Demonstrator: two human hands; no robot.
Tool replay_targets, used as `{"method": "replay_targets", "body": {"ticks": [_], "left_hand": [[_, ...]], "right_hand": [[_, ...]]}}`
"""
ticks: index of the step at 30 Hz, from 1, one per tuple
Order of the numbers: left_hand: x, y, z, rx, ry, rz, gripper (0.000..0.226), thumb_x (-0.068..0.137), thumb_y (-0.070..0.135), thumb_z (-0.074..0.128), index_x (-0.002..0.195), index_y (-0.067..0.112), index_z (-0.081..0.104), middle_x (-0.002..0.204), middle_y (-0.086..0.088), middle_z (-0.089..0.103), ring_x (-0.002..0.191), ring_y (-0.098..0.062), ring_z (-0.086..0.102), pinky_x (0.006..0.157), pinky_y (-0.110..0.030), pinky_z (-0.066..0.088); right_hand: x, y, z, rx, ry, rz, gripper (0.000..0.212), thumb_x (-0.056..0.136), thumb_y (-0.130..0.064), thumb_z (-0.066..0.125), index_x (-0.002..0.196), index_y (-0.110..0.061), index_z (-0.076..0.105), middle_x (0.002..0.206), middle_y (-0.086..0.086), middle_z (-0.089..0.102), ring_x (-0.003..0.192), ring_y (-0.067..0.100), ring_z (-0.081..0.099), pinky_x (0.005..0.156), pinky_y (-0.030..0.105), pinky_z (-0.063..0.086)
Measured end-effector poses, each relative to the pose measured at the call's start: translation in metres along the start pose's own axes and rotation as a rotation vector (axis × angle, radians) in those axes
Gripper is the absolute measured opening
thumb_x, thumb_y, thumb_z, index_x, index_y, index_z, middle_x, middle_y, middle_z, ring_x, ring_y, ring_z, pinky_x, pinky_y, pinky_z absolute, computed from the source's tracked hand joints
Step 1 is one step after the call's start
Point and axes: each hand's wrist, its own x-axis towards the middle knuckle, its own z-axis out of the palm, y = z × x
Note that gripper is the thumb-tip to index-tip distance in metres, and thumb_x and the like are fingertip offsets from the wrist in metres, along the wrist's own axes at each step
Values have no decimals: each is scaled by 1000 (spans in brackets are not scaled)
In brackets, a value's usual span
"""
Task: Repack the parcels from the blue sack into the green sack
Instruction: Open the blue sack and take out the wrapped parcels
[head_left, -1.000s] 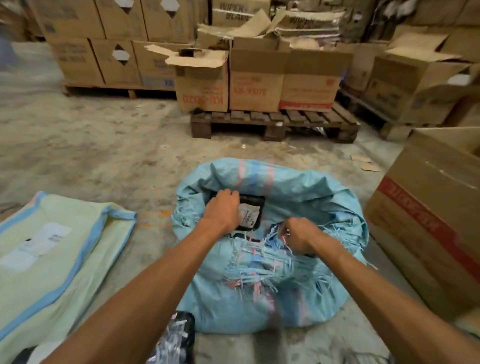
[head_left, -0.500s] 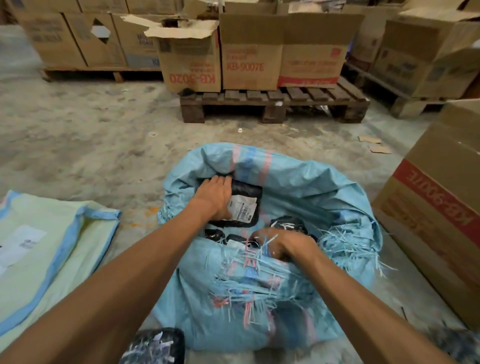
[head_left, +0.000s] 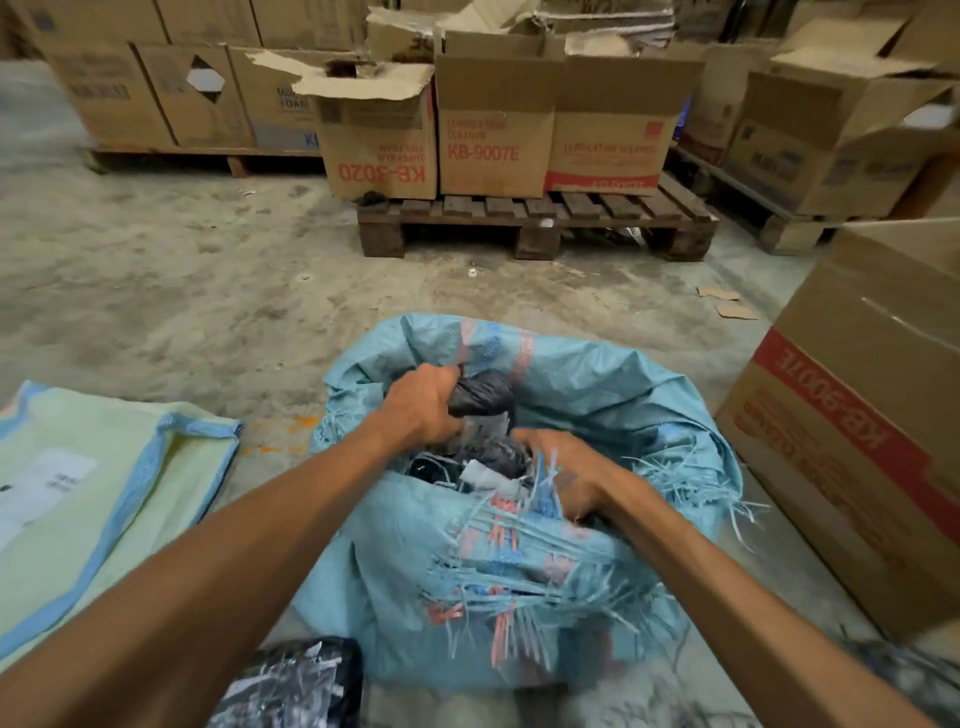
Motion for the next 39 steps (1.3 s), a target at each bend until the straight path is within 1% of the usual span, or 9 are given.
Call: {"method": "replay_targets", "body": {"ticks": [5,10,14,21,23,26,29,34,39], "left_hand": [[-9,20,-88,-200,60,150,42,80,30,78,117,15,64,107,-1,69,102,-17,62,82,-27,48],[-37,19,-204,-552,295,119,65,65,51,83,117,20,61,115,0,70,105,-19,65,95,-40,53],[-96,-7,-267,-969,522,71,57,74,50,79,119,21,62,113,4,71,102,-15,68,92,-41,56],[-232,-98,-242,-1179,827,-446,50,76,61,71,92,14,66,88,0,72,80,-17,70,71,-34,60],[-272,-124,-204,-1210,730,-616,47,81,55,71,93,10,66,86,-3,71,73,-17,69,56,-24,56],[-330,-166,-136,-1207,499,-804,58,83,55,71,107,2,69,99,-16,74,79,-27,72,64,-34,57],[-378,-188,-77,-1184,321,-959,61,83,57,69,99,-2,70,92,-20,74,78,-34,72,64,-36,56],[-409,-203,-11,-1259,207,-1026,48,87,46,69,99,0,73,94,-18,76,77,-30,74,65,-33,58],[-417,-207,31,-1236,121,-1075,61,86,59,64,110,2,69,100,-12,75,88,-28,72,79,-37,58]], "right_hand": [[-41,-37,-65,79,424,8,69,45,-51,93,99,-32,56,99,-5,72,92,21,66,75,35,53],[-89,-89,-125,206,751,-177,67,46,-48,96,91,-27,51,87,-14,69,86,14,66,72,35,55],[-119,-140,-151,351,875,-284,77,45,-54,94,100,-21,51,95,-9,71,92,16,68,80,47,56],[-126,-221,-101,899,526,-237,81,49,-39,99,115,-20,58,105,-1,75,92,16,75,81,41,60],[-117,-225,-59,1073,344,-134,69,55,-32,97,114,-15,65,103,6,77,89,23,76,82,45,60],[-103,-213,27,1163,129,109,79,47,-35,99,115,-8,70,103,13,77,94,31,74,85,53,58],[-81,-181,109,1129,60,315,113,29,-53,100,127,-13,64,117,10,72,105,33,70,90,57,55],[-88,-164,184,1083,-8,445,104,32,-54,100,120,-11,64,110,8,74,90,30,72,71,39,60],[-84,-162,222,1081,-9,428,87,41,-51,99,114,-19,65,103,5,77,89,25,74,76,44,62]]}}
